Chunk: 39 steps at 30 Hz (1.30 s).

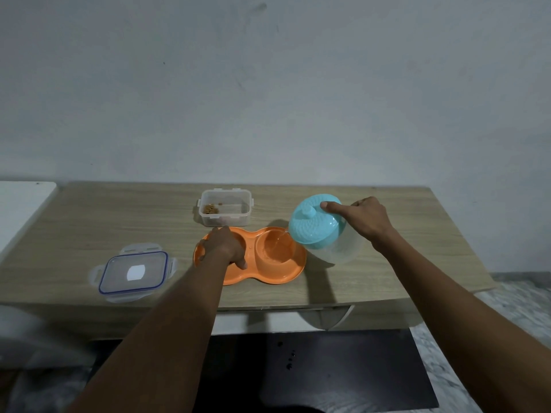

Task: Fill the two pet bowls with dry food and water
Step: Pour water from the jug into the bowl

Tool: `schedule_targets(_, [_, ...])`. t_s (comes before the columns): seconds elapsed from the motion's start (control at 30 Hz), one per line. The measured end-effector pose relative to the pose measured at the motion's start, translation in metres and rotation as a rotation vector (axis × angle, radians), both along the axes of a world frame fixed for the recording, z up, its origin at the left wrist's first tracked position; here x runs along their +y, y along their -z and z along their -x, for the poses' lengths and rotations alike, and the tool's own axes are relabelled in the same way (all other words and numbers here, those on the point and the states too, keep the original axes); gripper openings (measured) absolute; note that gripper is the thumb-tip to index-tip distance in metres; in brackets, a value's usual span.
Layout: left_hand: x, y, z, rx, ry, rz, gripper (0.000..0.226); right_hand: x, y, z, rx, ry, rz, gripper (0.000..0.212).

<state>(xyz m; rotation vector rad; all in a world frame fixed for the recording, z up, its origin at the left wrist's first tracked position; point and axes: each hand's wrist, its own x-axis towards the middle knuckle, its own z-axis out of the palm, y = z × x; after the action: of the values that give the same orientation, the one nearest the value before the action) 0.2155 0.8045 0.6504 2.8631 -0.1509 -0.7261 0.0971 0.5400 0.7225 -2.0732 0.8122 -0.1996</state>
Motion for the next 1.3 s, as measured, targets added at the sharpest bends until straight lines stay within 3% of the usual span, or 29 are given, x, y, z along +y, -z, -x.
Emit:
schedule_targets(0.3, [-0.002, -0.008, 0.004, 0.005, -0.026, 0.028, 0.104, -0.008, 0.002, -0.014, -0.131, 0.012, -0.238, 0.064])
schedule_targets(0.5, [-0.001, -0.004, 0.002, -0.001, -0.047, 0.061, 0.112, -0.005, 0.014, -0.048, -0.243, 0.083, -0.391, 0.105])
schedule_targets(0.57, [-0.001, -0.001, 0.001, -0.009, -0.07, 0.092, 0.119, -0.001, 0.018, -0.062, -0.27, 0.102, -0.445, 0.095])
schedule_targets(0.7, [0.002, 0.006, -0.001, -0.006, -0.123, 0.143, 0.125, 0.006, 0.032, -0.086, -0.251, 0.11, -0.533, 0.049])
schedule_targets(0.8, [0.003, 0.012, -0.005, 0.011, -0.171, 0.174, 0.128, 0.003, 0.042, -0.105, -0.254, 0.102, -0.58, 0.043])
schedule_targets(0.97, [0.006, 0.02, -0.008, 0.043, -0.154, 0.185, 0.131, 0.001, 0.054, -0.123, -0.231, 0.07, -0.621, 0.052])
schedule_targets(1.1, [0.007, 0.021, -0.008, 0.027, -0.151, 0.198, 0.131, 0.003, 0.053, -0.128, -0.236, 0.044, -0.575, 0.043])
schedule_targets(1.23, [0.007, 0.02, -0.003, -0.033, -0.067, 0.171, 0.132, 0.023, 0.07, -0.111, -0.294, 0.271, -0.512, 0.053])
schedule_targets(1.3, [0.013, 0.025, 0.002, -0.048, -0.03, 0.186, 0.129, 0.043, 0.091, -0.087, -0.195, 0.42, -0.461, 0.062])
